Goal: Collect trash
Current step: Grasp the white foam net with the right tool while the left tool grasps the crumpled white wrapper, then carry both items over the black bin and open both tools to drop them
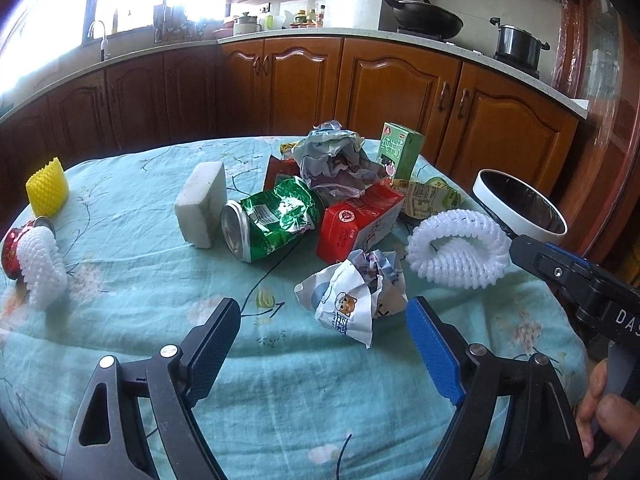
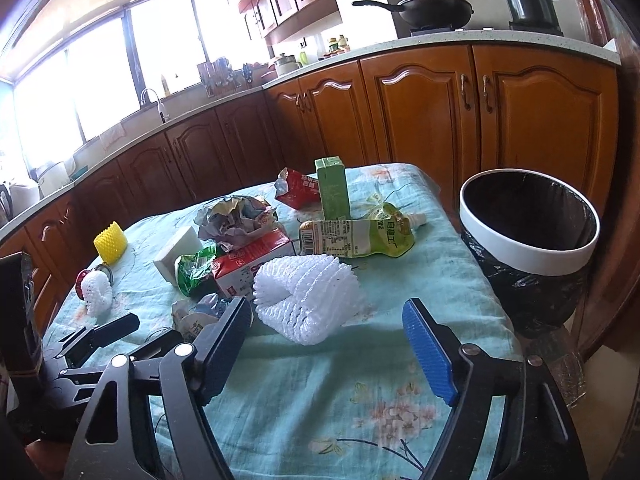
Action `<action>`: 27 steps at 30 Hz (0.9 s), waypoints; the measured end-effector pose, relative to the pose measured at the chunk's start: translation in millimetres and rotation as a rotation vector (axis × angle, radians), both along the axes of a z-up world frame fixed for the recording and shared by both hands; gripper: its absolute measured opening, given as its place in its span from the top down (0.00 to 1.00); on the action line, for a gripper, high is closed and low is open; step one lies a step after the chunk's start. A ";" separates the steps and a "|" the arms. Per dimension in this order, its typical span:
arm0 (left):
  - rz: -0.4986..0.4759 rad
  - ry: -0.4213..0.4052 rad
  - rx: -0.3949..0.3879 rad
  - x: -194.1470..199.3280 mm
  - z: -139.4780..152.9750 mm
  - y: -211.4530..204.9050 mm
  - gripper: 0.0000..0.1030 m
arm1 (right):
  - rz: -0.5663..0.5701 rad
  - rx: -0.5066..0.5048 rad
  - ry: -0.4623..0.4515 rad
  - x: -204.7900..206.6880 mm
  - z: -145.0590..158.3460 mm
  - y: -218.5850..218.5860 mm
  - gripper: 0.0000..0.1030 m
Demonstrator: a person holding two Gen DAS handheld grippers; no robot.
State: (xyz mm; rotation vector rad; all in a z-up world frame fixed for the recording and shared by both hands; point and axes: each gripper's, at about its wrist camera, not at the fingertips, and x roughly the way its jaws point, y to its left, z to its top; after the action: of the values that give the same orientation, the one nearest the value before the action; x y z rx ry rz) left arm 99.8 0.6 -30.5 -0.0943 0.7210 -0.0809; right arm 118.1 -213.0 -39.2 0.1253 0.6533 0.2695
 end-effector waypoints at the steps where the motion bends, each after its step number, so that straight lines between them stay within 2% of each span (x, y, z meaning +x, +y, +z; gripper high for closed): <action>1: -0.006 0.001 0.000 4.3 -0.9 -0.7 0.22 | 0.006 -0.005 0.017 3.8 -2.8 1.1 0.30; 2: -0.013 0.004 -0.001 8.3 -1.9 -0.7 0.28 | 0.010 -0.012 0.034 7.8 -5.9 2.1 0.31; 3: -0.019 0.008 0.000 12.8 -3.9 -2.4 0.29 | 0.011 -0.020 0.048 11.7 -9.1 2.9 0.37; 5: -0.034 0.019 -0.002 18.4 -7.5 -4.1 0.40 | 0.007 -0.036 0.077 18.7 -15.8 3.7 0.48; 6: -0.043 0.024 -0.003 20.3 -9.7 -5.6 0.45 | 0.010 -0.036 0.093 22.1 -19.2 3.1 0.60; 7: -0.056 0.037 -0.005 22.5 -12.3 -6.9 0.58 | 0.017 -0.030 0.107 24.7 -22.2 1.9 0.74; 8: -0.069 0.047 -0.009 24.5 -15.0 -7.8 0.70 | 0.020 -0.028 0.123 25.7 -24.4 1.4 0.81; 9: -0.078 0.053 -0.011 25.9 -16.9 -9.0 0.72 | 0.020 -0.034 0.128 26.0 -25.4 0.8 0.85; 11: -0.085 0.039 -0.004 26.8 -16.4 -10.0 0.77 | 0.026 -0.029 0.124 23.7 -24.1 -0.9 0.88; 13: -0.102 0.023 -0.011 25.3 -12.5 -12.4 0.78 | 0.026 -0.038 0.109 20.3 -20.0 -3.7 0.89; 19: -0.163 -0.011 -0.015 26.0 -2.1 -26.9 0.79 | -0.003 -0.052 0.071 16.8 -7.8 -20.1 0.90; 27: -0.232 0.007 -0.033 51.0 2.0 -52.0 0.79 | -0.087 -0.027 0.060 14.9 1.5 -59.6 0.90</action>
State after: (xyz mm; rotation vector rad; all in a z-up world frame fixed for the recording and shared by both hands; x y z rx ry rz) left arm 150.8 -51.4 -28.5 -0.0426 0.7353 -0.3144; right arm 133.0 -272.6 -37.7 0.1358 0.7089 0.1733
